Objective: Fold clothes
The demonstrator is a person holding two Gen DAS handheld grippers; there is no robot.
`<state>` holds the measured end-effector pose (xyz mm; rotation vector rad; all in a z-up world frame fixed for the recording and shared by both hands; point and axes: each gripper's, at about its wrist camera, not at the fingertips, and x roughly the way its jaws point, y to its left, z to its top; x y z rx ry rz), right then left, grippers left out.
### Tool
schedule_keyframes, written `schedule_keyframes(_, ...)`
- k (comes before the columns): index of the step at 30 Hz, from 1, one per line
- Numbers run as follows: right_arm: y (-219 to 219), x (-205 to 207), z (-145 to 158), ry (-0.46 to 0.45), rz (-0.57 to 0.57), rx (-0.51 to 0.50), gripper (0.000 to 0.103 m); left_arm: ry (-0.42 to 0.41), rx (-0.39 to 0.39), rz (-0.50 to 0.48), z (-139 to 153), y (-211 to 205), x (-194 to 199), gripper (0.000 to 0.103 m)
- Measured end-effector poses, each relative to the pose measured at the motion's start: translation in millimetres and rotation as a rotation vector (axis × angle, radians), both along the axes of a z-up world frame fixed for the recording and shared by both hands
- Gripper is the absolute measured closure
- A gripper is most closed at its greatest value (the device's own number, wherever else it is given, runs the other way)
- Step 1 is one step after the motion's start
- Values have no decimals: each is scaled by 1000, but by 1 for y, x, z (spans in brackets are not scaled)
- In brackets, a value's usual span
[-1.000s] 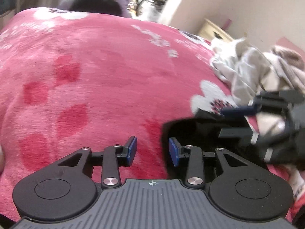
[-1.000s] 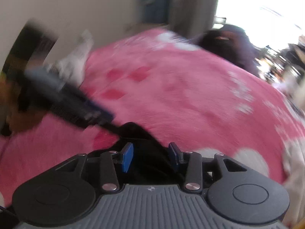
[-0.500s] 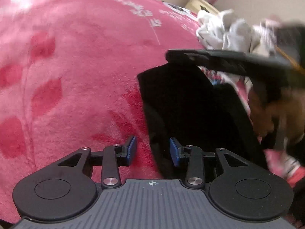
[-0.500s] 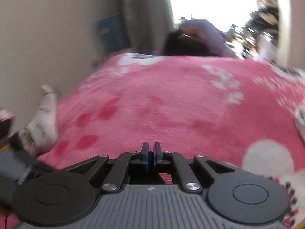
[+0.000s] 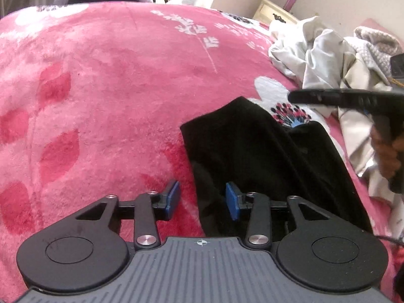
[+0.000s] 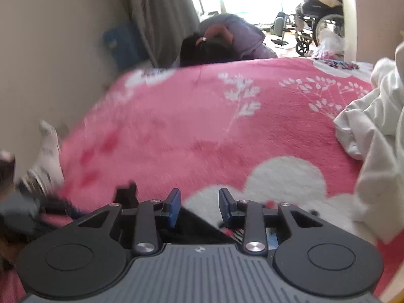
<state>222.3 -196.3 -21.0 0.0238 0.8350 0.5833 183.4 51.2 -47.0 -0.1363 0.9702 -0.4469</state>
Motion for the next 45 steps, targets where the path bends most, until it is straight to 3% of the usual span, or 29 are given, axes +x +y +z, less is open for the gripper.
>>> schedule_keyframes(2,-7,-7,3,-4,23,-31,68,8,-25,11,0,2,0,98)
schedule_keyframes(4,-16,-14,3,-11,10,-18,68,24,-36,37,1,6,-2,103)
schedule_keyframes(8,-24,-11,-4,-11,6,-29,68,17,16,73,5,9,-6,103)
schedule_keyframes(15,7,-19,-8,-108,199,-85,68,27,104,60,5,5,-13,103)
schedule_keyframes(18,30,-21,-21,-113,297,-189,68,16,113,52,3,4,-13,103)
schedule_keyframes(20,42,-24,-31,-122,331,-251,74,16,105,55,2,6,-12,103)
schedule_keyframes(21,47,-25,-35,-144,325,-294,95,15,100,58,2,8,-12,103)
schedule_keyframes(22,47,-25,-38,-167,287,-317,99,12,90,63,3,9,-12,103)
schedule_keyframes(24,38,-19,-38,-185,186,-299,103,0,68,72,3,10,-11,103)
schedule_keyframes(28,6,-6,-28,-161,6,-152,103,7,35,79,1,13,-5,103)
schedule_keyframes(30,2,-9,-19,-152,68,-74,98,2,22,73,2,15,-4,102)
schedule_keyframes(32,7,-13,-15,-140,174,-67,88,-3,19,78,2,16,-3,102)
schedule_keyframes(34,23,-18,-19,-157,272,-152,75,-7,19,80,2,15,-2,102)
schedule_keyframes(37,45,-25,-32,-173,362,-276,73,-21,27,73,1,13,-3,101)
schedule_keyframes(40,61,-35,-42,-180,421,-344,75,-37,31,65,1,12,-4,101)
schedule_keyframes(41,65,-40,-44,-193,439,-380,80,-43,33,62,1,11,-5,101)
schedule_keyframes(42,68,-46,-43,-208,458,-411,98,-48,36,58,1,11,-5,101)
schedule_keyframes(45,66,-65,-32,-258,485,-445,102,-54,41,54,1,11,-5,101)
